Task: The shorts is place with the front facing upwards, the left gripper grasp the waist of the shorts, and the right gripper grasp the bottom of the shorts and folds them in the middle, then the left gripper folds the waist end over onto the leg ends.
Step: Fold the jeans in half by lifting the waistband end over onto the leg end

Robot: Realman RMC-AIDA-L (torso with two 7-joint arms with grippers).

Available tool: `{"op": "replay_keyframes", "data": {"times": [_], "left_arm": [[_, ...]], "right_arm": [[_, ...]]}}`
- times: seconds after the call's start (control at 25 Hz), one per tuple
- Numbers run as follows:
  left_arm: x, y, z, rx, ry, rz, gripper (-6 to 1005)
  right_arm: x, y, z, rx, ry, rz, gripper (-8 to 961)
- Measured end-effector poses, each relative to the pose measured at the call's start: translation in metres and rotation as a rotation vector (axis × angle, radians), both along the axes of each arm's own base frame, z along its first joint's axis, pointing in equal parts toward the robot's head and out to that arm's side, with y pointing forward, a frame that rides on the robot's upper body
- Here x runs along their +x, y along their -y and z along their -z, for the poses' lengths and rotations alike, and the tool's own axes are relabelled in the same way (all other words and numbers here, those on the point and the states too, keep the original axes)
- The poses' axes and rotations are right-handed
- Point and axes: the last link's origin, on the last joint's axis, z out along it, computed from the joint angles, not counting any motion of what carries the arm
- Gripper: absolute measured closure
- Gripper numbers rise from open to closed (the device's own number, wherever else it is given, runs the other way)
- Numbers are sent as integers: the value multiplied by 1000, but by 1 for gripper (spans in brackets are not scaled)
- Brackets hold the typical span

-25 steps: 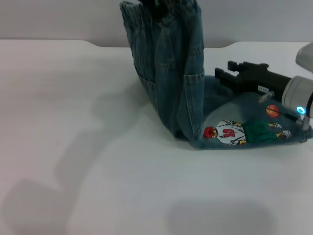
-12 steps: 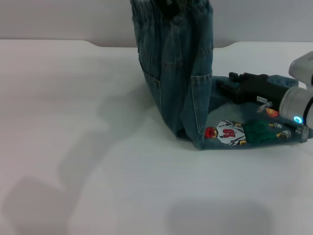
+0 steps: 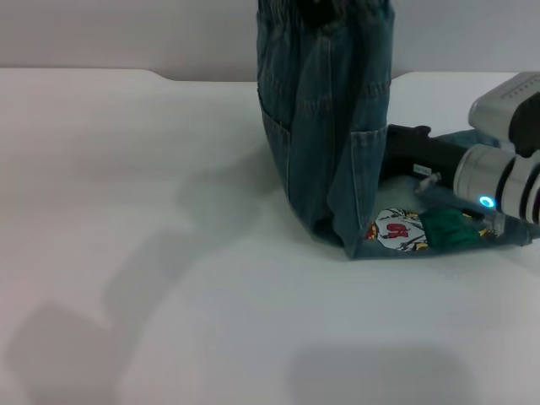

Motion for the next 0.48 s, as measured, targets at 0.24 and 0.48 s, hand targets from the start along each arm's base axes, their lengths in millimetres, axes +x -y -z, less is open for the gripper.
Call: {"op": "replay_keyframes", "data": {"times": [0.24, 0.48], "left_arm": [[3, 3, 1, -2, -4, 19, 952], [5, 6, 2, -4, -12, 39, 952]], "right_arm": [[-8, -1, 5, -15, -2, -19, 510], [-16, -4, 6, -23, -14, -38, 510]]}}
